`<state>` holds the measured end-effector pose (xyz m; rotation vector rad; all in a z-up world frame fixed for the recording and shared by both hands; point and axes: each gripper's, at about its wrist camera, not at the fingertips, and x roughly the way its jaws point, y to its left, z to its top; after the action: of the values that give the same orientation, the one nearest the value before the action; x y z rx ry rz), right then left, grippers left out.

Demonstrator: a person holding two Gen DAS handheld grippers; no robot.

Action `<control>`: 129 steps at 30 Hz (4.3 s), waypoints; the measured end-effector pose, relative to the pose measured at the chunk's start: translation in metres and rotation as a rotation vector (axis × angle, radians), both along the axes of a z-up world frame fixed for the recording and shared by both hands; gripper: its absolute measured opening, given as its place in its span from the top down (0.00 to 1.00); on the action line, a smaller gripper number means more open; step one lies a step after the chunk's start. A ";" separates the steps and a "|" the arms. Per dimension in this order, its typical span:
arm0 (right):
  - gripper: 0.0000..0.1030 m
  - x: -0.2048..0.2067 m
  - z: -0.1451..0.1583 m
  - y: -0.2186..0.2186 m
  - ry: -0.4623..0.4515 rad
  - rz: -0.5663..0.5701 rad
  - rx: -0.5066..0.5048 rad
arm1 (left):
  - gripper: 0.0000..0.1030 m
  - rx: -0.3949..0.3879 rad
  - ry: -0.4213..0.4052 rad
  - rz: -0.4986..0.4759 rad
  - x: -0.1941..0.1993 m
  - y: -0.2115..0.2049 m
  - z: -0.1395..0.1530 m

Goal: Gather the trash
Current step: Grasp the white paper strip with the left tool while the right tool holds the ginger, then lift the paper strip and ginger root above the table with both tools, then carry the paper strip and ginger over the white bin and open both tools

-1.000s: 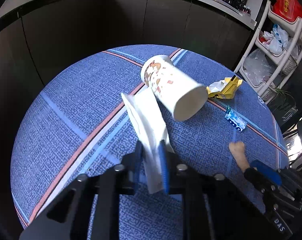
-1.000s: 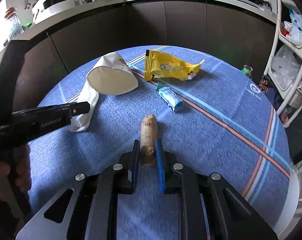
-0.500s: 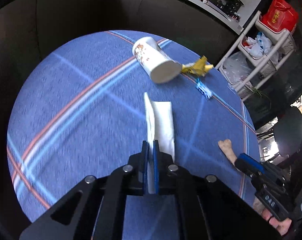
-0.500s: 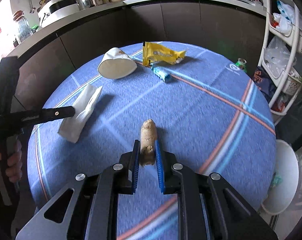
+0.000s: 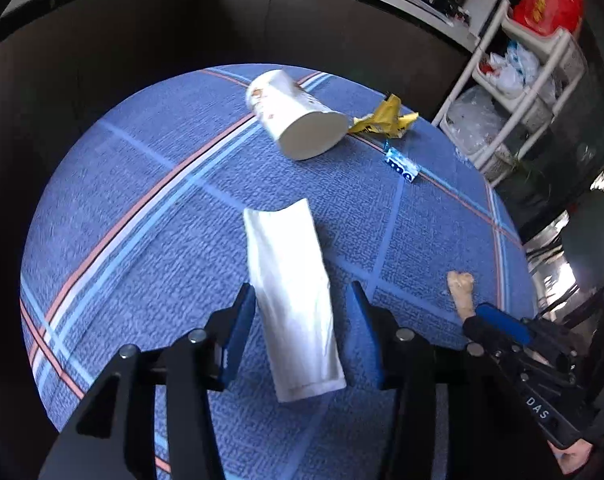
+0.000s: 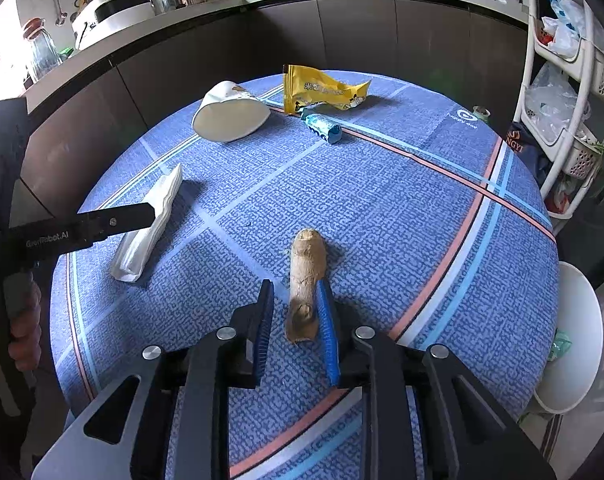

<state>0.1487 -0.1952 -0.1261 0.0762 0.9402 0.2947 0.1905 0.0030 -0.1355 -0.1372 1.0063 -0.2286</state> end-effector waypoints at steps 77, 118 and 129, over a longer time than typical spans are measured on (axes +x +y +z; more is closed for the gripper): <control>0.84 -0.057 0.058 -0.120 -0.191 -0.173 0.046 | 0.94 -0.023 -0.120 -0.268 -0.052 -0.135 0.072; 0.08 -0.081 -0.056 -0.284 -0.154 -0.355 -0.120 | 0.04 -0.099 -0.033 -0.545 0.003 -0.362 0.011; 0.08 -0.091 -0.025 -0.252 -0.168 -0.306 -0.049 | 0.04 -0.113 -0.062 -0.466 -0.010 -0.313 0.043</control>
<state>0.0573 -0.4474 -0.1513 0.1465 0.7553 -0.0056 0.1800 -0.3098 -0.0926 0.0041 0.9538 -0.7114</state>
